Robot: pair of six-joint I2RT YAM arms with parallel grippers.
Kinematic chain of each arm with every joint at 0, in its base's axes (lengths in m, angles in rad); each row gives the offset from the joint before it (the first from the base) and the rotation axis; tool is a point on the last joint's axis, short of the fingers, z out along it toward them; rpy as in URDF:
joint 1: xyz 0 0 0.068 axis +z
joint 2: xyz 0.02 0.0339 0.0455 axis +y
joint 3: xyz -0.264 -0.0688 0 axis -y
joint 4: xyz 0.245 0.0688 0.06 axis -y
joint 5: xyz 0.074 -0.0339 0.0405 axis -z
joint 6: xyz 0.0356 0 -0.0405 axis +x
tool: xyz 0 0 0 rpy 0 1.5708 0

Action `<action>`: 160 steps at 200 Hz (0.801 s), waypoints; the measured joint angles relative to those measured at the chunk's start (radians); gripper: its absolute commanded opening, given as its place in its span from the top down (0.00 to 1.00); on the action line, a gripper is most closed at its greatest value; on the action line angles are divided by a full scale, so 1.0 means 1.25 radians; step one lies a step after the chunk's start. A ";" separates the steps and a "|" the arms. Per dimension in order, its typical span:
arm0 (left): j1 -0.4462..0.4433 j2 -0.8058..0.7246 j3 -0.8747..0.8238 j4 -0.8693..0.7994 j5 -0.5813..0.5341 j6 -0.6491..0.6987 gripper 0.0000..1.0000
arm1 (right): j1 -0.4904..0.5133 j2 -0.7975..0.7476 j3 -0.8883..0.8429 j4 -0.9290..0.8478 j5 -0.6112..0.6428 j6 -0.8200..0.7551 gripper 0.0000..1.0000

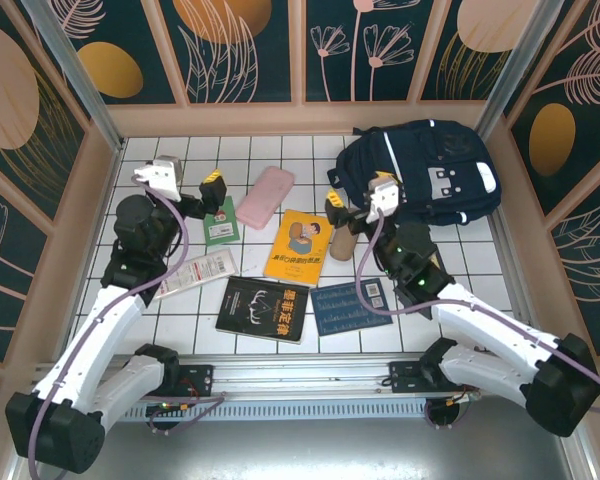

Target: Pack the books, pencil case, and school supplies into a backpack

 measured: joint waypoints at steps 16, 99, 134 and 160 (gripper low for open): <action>0.000 0.011 0.062 -0.121 -0.027 -0.073 0.01 | -0.023 0.014 0.125 -0.154 0.022 0.129 0.01; 0.000 0.092 0.047 -0.255 0.048 -0.283 0.01 | -0.236 0.281 0.392 -0.518 -0.127 0.338 0.01; 0.000 0.155 0.015 -0.292 0.075 -0.277 0.01 | -0.257 0.517 0.528 -0.607 -0.128 0.315 0.01; 0.000 0.158 0.014 -0.296 0.096 -0.280 0.01 | -0.272 0.707 0.714 -0.689 -0.111 0.294 0.03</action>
